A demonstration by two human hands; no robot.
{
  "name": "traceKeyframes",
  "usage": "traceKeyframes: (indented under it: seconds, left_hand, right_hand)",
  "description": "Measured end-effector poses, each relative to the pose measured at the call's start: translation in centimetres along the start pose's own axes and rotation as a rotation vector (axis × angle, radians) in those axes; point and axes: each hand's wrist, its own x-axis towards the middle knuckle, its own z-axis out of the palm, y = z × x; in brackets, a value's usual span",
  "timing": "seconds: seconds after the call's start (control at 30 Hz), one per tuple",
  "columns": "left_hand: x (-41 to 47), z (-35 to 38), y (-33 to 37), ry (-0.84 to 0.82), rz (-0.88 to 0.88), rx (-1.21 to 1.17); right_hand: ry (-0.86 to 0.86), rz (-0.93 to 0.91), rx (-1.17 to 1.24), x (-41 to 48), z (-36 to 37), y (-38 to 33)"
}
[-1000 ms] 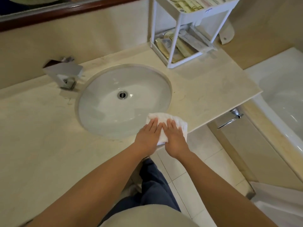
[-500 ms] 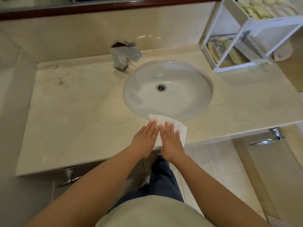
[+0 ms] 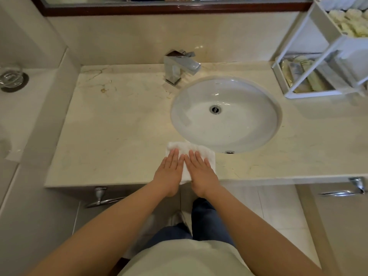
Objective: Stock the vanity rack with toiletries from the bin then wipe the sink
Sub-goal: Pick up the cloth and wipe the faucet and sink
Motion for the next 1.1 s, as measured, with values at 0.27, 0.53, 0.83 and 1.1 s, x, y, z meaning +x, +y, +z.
traceKeyframes:
  seconds: [0.27,0.53,0.83,1.1]
  left_hand:
    - [1.3,-0.3,4.3,-0.028,-0.033,-0.04]
    - [5.3,-2.4,14.2,-0.031,0.006,-0.041]
    - [11.1,-5.1,28.2,-0.022,0.033,-0.084]
    - [16.9,-7.8,38.1,0.028,0.053,-0.105]
  right_hand:
    - [-0.021,-0.012,-0.024,-1.8,-1.5,3.6]
    - [0.011,0.035,-0.03,-5.2,-3.3,13.8]
    - [0.016,0.085,-0.066,-9.5,-6.4,27.9]
    - [0.017,0.107,-0.078,-11.4,-10.0,38.7]
